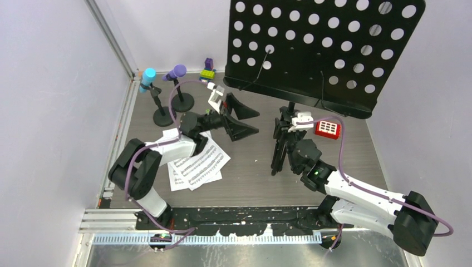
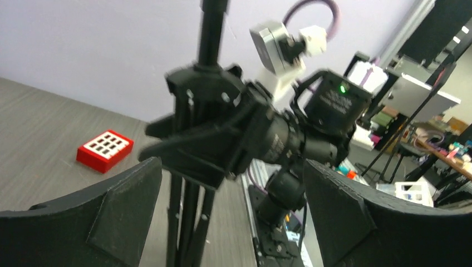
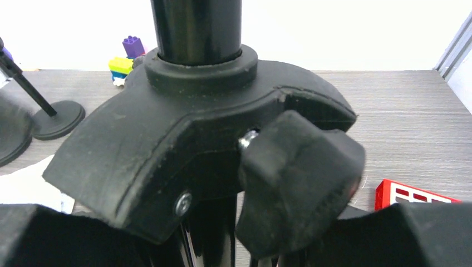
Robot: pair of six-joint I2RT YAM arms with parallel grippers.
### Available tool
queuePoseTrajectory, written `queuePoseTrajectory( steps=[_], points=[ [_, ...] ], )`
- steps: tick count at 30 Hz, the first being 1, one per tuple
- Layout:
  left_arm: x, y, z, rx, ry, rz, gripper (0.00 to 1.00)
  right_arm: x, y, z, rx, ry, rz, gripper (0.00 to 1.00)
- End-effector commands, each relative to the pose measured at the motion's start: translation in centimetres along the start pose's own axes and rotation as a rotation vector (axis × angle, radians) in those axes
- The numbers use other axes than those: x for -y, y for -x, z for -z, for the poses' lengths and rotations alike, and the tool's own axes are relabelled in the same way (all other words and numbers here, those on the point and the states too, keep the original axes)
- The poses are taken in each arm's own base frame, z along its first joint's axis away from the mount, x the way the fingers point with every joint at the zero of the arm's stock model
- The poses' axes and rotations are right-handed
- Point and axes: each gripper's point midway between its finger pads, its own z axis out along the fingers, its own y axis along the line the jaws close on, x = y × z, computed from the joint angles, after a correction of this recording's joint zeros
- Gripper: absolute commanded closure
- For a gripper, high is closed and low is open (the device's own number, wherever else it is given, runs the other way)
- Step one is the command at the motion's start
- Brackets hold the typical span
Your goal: Pack up the instrument practice props
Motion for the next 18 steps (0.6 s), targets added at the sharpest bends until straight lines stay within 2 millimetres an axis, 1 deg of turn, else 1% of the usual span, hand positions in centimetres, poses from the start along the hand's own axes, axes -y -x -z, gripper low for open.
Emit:
queuePoseTrajectory(
  steps=[1,4,7,9,11,15,16,18],
  points=[
    [3.5,-2.6,0.3,-0.016,-0.054,-0.088,0.00,0.6,8.8,0.5,0.274,-0.019,-0.312,1.00],
    [3.9,-6.4,0.5,-0.049,-0.020,-0.073,0.00,0.6,9.2,0.5,0.286,-0.017,-0.325,0.99],
    [3.2,-9.1,0.7,-0.019,0.076,-0.102,0.00,0.6,9.6,0.6,0.293,-0.010,-0.344,1.00],
    [3.4,-11.0,0.3,-0.029,0.100,-0.148,0.00,0.6,9.8,0.7,0.295,-0.006,-0.349,1.00],
    [3.4,-12.1,-0.6,-0.033,0.109,-0.166,0.00,0.6,9.9,0.8,0.295,-0.005,-0.351,1.00],
    [2.5,-13.5,-2.7,-0.035,0.124,-0.165,0.00,0.7,10.1,0.9,0.296,-0.002,-0.353,1.00],
    [2.1,-14.0,-3.0,-0.037,0.136,-0.167,0.00,0.7,10.2,1.0,0.295,0.001,-0.352,1.00],
    [0.5,-14.7,-3.4,-0.033,0.191,-0.180,0.00,0.7,10.4,1.1,0.294,0.008,-0.357,0.99]
  ],
)
